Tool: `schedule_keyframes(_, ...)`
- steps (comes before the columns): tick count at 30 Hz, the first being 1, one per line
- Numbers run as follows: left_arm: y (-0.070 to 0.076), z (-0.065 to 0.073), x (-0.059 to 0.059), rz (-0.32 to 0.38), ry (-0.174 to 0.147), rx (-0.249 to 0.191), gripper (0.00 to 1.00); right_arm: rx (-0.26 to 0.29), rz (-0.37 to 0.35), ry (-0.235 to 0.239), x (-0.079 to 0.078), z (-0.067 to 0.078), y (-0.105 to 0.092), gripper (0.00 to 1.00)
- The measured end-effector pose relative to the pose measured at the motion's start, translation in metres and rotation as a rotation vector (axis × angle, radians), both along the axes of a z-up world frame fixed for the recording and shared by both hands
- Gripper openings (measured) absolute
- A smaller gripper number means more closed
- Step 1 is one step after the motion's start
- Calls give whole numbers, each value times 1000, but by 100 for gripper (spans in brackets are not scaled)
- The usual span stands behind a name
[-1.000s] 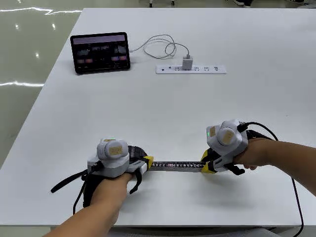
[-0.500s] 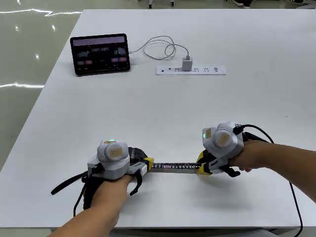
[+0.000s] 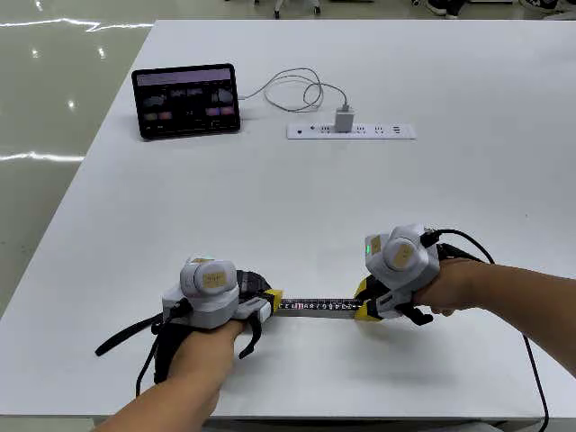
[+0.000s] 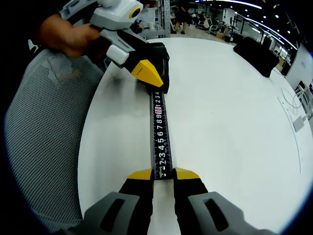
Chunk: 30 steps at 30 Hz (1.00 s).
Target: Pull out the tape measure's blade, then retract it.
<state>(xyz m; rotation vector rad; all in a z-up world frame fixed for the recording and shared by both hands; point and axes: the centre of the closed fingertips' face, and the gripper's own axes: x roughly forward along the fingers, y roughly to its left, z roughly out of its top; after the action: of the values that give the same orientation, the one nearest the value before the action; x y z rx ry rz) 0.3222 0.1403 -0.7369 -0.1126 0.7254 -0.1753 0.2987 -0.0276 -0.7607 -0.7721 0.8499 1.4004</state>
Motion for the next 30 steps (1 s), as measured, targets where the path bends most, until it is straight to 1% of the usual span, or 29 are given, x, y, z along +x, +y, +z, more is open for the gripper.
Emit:
schedule_keyframes(12, 0, 0, 0, 1, 1, -2, 64, 17, -8, 5, -1, 0, 7, 11)
schedule_keyframes(30, 0, 1, 0, 1, -1, -3, 64, 32, 3, 0, 0, 0, 17, 11)
